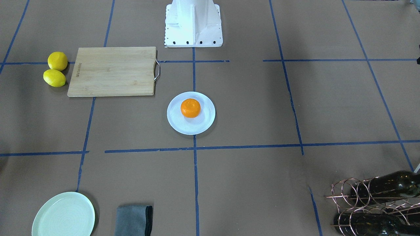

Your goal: Pick orange to plate

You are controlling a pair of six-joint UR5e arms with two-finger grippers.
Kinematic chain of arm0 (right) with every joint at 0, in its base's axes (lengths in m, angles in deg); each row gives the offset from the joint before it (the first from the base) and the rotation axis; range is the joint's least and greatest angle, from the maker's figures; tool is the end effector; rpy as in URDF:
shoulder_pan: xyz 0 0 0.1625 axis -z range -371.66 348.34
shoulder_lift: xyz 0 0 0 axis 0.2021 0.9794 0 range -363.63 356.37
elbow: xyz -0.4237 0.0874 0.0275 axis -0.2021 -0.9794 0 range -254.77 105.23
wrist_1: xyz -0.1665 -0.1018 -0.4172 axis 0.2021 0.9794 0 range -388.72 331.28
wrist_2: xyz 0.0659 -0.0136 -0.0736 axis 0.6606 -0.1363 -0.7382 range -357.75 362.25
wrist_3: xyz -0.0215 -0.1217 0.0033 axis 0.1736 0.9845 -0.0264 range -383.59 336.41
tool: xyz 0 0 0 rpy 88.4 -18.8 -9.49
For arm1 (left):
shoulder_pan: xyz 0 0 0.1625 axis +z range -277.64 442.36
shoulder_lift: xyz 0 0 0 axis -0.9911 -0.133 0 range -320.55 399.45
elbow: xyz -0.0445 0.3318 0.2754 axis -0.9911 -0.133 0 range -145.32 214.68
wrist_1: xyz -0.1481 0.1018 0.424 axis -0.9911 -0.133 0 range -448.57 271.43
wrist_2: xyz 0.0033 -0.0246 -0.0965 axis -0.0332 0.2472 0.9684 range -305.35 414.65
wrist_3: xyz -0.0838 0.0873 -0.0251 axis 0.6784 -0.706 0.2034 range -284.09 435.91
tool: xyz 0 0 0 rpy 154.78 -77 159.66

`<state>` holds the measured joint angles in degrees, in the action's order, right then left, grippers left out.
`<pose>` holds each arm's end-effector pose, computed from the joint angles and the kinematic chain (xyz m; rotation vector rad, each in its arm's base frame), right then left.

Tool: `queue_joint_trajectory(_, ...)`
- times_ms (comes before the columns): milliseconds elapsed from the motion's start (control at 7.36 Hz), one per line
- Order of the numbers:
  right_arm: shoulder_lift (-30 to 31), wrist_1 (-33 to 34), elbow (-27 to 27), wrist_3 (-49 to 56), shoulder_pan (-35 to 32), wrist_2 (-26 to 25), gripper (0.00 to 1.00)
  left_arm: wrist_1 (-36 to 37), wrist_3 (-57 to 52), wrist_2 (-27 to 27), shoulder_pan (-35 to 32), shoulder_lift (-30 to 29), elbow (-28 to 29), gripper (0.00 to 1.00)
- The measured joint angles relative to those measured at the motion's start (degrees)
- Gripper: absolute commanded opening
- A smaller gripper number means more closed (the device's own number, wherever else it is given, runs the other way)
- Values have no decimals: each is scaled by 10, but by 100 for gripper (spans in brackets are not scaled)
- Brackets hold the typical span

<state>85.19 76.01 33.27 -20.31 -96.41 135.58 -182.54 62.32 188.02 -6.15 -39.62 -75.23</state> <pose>-0.0003 -0.5338 0.5326 0.0616 -0.7581 -0.1713 -0.0361 -0.4715 0.5846 0.2946 0.7300 0.3351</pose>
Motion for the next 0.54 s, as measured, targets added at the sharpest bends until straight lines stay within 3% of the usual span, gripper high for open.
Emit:
queue_joint_trajectory(272, 25, 26, -8, 48, -25, 11, 100, 143, -30, 1, -23, -35, 1, 100)
queue_joint_trajectory(544, 39, 24, -23, 58, -28, 18, 100, 198, -35, 1, -27, -41, -3, 100)
